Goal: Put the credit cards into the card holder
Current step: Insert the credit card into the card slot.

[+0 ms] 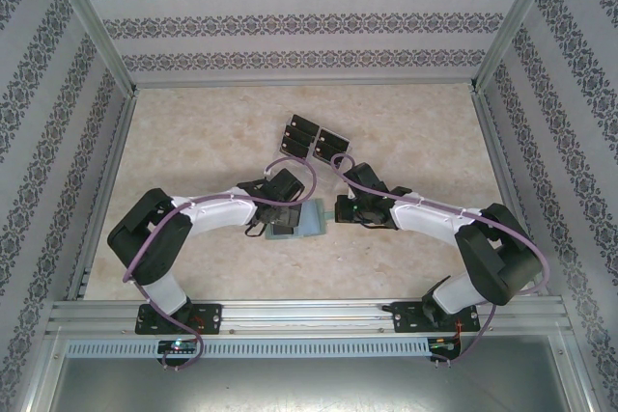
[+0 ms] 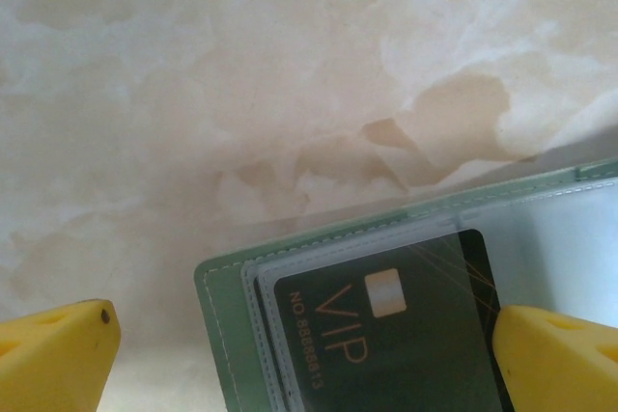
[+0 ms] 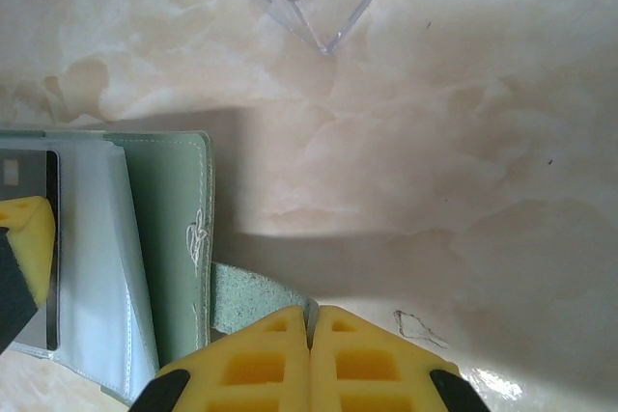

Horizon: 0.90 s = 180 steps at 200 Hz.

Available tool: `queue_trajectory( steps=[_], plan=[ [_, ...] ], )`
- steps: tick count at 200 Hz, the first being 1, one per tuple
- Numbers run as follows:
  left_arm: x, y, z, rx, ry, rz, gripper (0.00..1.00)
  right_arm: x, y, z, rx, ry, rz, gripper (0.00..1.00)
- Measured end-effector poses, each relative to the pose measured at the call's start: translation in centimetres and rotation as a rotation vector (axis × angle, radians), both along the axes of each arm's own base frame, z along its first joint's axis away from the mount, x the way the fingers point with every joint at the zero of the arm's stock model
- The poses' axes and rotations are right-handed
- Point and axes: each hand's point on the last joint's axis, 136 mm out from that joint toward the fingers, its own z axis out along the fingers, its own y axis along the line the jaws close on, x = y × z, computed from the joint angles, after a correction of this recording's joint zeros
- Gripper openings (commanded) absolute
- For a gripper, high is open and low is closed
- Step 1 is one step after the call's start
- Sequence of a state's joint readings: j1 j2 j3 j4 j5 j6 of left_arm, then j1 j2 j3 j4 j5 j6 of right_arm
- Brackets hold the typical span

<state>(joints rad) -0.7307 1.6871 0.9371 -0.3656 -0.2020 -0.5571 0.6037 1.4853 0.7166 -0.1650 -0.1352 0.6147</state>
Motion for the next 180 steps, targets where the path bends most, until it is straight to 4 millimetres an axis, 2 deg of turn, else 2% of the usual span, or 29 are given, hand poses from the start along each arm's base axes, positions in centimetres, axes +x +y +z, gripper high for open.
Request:
queue_trajectory(
  steps=[36, 59, 88, 104, 143, 162, 180],
  plan=[
    [0.0, -0.6, 1.6, -0.053, -0.022, -0.01, 1.0, -0.3, -0.3, -0.2, -0.015, 0.01, 0.011, 0.0],
    [0.2, -0.9, 3.3, -0.089, -0.053, -0.013, 1.0, -0.3, -0.5, -0.2, -0.019, 0.011, 0.013, 0.21],
    [0.2, -0.9, 4.3, -0.108, -0.075, -0.013, 1.0, -0.5, -0.6, 1.0, -0.012, 0.0, 0.015, 0.3],
    [-0.4, -0.4, 3.8, -0.098, -0.066, -0.013, 1.0, -0.4, -0.6, 2.5, -0.001, -0.02, 0.017, 0.32],
    [-2.5, 1.7, 0.8, -0.036, -0.001, -0.009, 1.0, 0.9, 0.4, 6.2, 0.037, -0.083, 0.032, 0.34],
    [-3.2, 2.4, 0.0, -0.016, 0.018, -0.005, 1.0, 1.3, 1.1, 7.1, 0.043, -0.092, 0.046, 0.35],
    [-3.3, 2.5, -0.2, -0.013, 0.018, -0.002, 1.0, 1.7, 2.2, 7.1, 0.037, -0.087, 0.074, 0.35]
  ],
)
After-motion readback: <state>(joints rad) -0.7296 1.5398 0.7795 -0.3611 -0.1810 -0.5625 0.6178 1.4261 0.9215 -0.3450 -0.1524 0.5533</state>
